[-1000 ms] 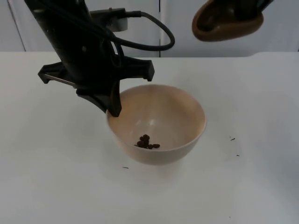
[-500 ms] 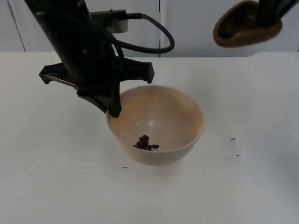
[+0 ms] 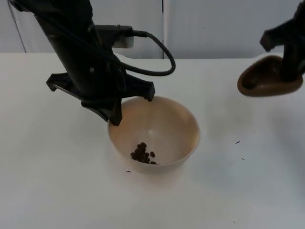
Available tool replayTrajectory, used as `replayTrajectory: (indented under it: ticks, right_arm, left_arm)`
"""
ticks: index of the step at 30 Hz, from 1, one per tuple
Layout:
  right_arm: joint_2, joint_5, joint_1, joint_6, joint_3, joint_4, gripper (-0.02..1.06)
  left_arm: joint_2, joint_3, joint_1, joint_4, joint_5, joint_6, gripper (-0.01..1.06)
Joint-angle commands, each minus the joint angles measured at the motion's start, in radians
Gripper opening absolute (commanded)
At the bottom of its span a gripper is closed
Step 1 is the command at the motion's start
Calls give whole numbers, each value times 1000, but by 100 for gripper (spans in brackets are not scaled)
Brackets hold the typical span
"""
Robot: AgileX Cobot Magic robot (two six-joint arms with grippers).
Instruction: Pick up the bowl with the left hand and pour the coffee beans from the cup into the bowl with the right hand.
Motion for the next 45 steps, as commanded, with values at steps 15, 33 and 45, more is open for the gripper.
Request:
replayTrajectory:
  ticks: [15, 33, 45]
  right_arm:
    - [-9, -315, -19, 153, 248, 6, 0]
    - [67, -406, -96, 182, 314, 0, 0]
    - [160, -502, -96, 185, 314, 0, 0]
  left_arm:
    - [79, 21, -3, -4, -100, 36, 0]
    - [83, 23, -3, -6, -107, 36, 0]
    - [83, 23, -3, -6, -109, 36, 0]
